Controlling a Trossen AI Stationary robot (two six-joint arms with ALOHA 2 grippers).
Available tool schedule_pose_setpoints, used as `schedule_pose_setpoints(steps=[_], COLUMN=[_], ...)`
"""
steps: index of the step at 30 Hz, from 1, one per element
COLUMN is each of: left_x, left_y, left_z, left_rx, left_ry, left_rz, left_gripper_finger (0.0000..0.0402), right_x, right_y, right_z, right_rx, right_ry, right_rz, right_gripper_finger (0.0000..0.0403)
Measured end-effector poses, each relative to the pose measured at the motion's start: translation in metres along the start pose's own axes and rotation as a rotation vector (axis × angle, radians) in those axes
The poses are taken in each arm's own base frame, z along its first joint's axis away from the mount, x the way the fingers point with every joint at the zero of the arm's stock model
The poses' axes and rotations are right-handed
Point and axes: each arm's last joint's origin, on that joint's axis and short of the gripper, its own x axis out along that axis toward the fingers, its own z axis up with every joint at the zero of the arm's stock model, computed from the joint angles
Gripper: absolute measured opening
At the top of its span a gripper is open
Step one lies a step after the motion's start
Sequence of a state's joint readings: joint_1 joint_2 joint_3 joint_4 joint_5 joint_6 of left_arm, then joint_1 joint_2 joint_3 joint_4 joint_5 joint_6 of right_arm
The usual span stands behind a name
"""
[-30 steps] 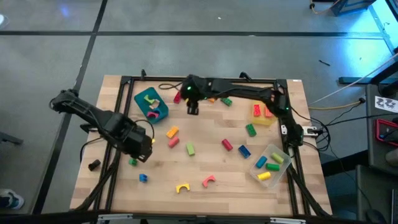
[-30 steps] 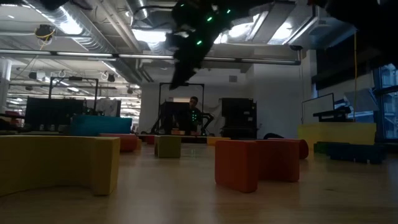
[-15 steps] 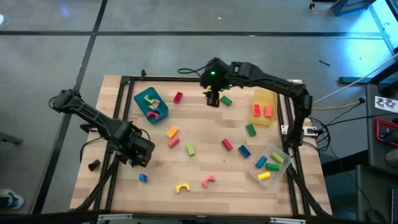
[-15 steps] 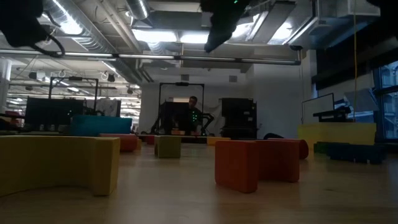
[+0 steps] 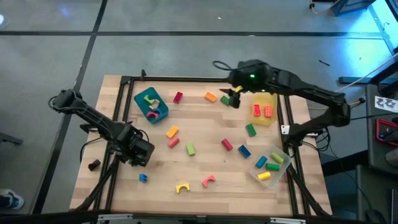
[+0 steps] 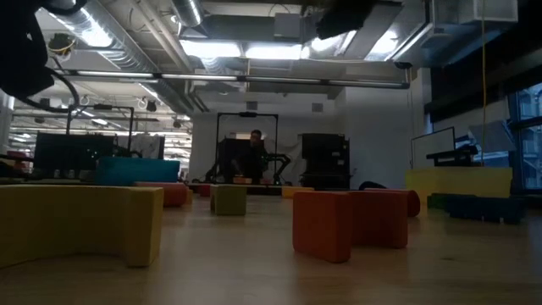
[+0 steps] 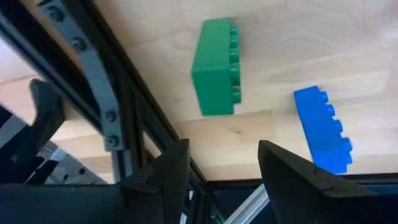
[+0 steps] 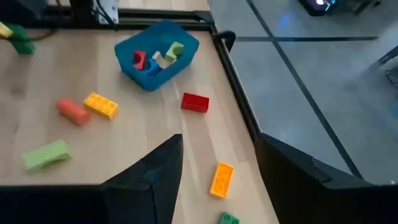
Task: Sort blocks by size
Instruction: Put the green game piece into the yellow bin
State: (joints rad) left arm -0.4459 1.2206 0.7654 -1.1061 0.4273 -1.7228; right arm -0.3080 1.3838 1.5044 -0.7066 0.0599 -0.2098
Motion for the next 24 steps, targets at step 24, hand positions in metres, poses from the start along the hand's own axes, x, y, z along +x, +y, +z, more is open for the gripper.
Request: schedule_pose_setpoints(steps=[24], left_x=[0.041], left_y=[0.003], left_z=[0.022], left_rx=[0.022], left_ry=[-0.062], left_rz=[-0.100], left_gripper_finger=[0.0175], right_x=[-0.042], right_y=[0.052], right_z=[-0.132], right_rx=[0.177], right_ry=[-0.158], right_rz=[0.138], right_gripper_finger=[0.0202])
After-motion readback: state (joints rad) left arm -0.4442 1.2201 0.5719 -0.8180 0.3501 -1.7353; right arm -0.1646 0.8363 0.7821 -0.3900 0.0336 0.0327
